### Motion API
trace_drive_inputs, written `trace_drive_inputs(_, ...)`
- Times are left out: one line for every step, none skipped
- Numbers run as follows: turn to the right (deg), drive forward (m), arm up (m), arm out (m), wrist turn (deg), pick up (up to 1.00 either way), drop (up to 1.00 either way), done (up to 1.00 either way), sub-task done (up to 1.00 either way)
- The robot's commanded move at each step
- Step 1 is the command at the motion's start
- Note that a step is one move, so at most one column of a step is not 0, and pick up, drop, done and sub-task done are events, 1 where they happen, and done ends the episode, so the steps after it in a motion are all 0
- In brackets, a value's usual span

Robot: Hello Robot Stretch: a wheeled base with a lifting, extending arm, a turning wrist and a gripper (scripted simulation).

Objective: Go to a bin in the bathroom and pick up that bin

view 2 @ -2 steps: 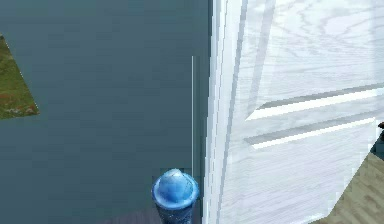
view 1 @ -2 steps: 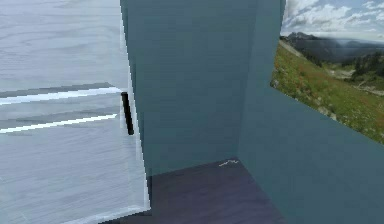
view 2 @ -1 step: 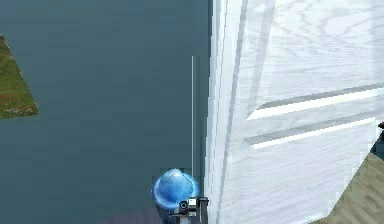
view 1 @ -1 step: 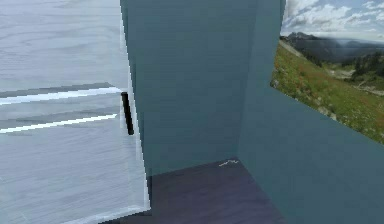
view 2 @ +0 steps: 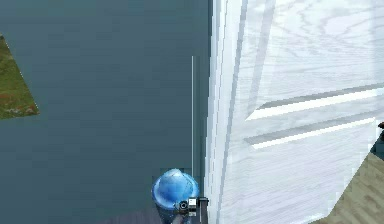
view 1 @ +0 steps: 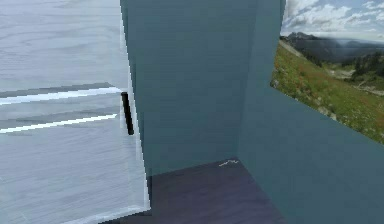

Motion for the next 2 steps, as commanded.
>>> trace_drive_inputs(0.0, 0.00, 0.00, 0.00, 45.0, 0.00, 0.00, 0.00, 0.00)
trace_drive_inputs(0.0, 0.00, 0.00, 0.00, 45.0, 0.00, 0.00, 0.00, 0.00)
